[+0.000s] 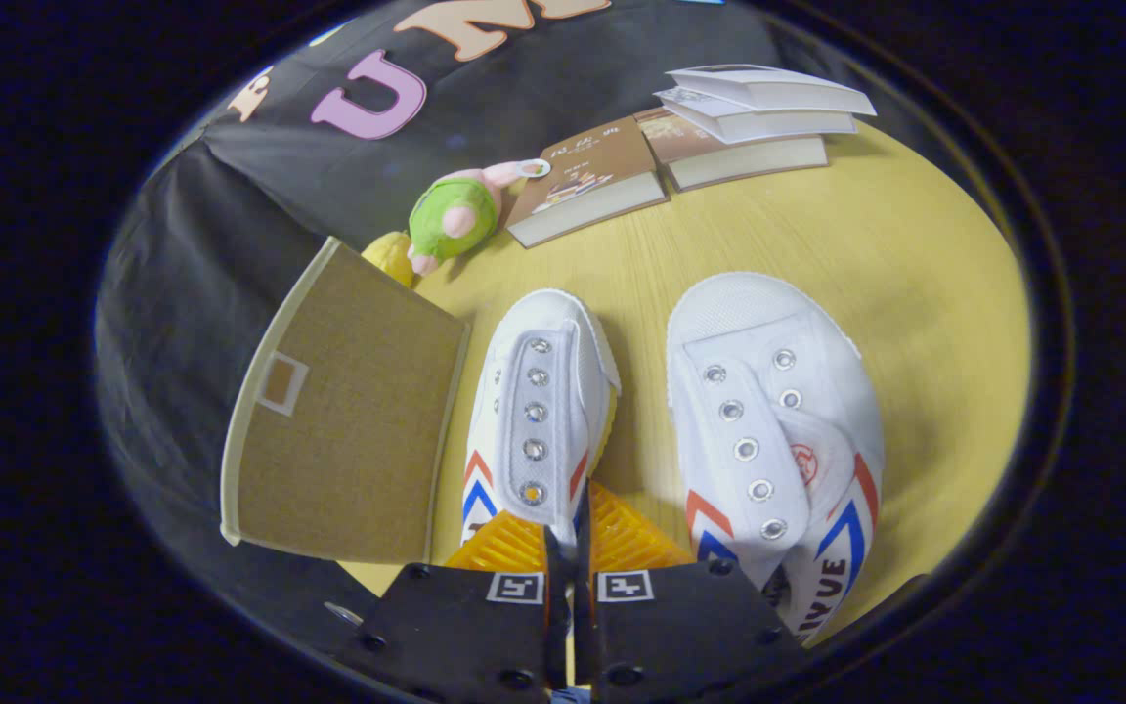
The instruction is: Open the storage box then place both shoes into the box .Put the left shoe in first, then the right shoe, with the right side of both shoes facing outward in a uniform manner.
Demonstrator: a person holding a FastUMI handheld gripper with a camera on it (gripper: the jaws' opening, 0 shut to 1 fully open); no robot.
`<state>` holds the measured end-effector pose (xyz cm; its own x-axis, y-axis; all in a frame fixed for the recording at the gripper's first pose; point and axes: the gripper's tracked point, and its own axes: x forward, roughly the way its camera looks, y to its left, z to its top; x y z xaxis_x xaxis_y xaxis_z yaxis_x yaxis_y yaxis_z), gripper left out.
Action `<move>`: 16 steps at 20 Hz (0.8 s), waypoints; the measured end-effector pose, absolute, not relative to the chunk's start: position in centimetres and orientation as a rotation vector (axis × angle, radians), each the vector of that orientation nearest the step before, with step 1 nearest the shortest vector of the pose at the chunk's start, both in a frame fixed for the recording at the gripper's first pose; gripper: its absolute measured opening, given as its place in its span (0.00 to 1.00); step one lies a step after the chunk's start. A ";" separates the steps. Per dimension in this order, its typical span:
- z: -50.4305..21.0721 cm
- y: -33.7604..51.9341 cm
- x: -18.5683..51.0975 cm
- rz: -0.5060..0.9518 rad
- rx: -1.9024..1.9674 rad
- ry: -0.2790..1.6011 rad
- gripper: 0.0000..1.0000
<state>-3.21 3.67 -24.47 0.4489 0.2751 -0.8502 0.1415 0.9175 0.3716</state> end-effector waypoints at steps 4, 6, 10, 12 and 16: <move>-21.0 5.2 -2.4 0.130 0.579 1.072 0.06; -18.3 5.8 -1.7 0.154 0.616 1.037 0.06; -12.1 7.8 -0.3 0.196 0.644 0.961 0.06; -9.0 10.0 0.5 0.239 0.683 0.937 0.06; -5.8 16.5 1.4 0.315 0.732 0.966 0.06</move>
